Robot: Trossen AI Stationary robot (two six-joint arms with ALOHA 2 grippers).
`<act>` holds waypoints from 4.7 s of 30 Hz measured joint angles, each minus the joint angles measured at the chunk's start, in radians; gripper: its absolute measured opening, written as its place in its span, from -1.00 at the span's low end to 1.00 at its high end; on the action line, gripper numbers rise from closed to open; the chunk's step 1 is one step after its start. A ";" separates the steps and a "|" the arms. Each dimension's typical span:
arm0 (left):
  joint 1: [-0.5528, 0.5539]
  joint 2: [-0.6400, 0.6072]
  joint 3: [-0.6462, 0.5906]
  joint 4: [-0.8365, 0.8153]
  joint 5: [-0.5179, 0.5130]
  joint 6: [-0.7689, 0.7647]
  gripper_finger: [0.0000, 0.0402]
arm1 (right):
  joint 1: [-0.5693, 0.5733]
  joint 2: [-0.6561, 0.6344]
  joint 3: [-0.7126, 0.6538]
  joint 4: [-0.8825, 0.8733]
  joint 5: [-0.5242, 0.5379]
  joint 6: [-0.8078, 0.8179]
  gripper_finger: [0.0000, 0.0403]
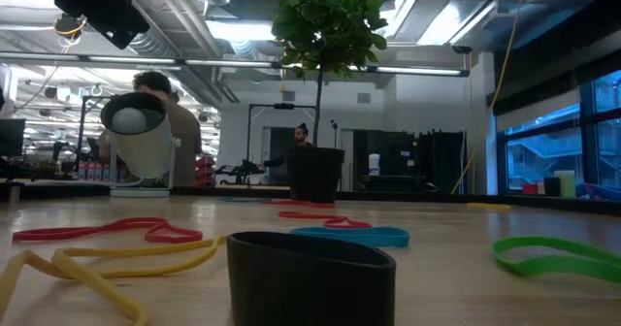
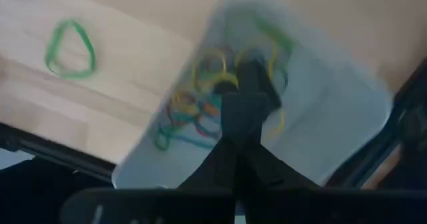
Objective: Pick and place rubber bands into bin
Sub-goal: Put the black rubber band into the gray bin, then put the red rubber band into the gray bin
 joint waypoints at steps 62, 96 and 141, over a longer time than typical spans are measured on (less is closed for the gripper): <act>-0.005 0.162 0.001 0.109 0.001 0.025 -0.99 | -0.235 0.003 -0.042 0.237 0.396 -0.966 -0.98; -0.210 0.595 0.263 -0.573 -0.010 -0.745 -0.56 | -0.559 -0.417 -0.686 1.028 0.194 -1.448 -0.98; -0.578 0.824 -0.012 -0.201 0.114 -0.815 -0.47 | -0.559 -0.416 -0.686 1.343 0.291 -1.107 -0.98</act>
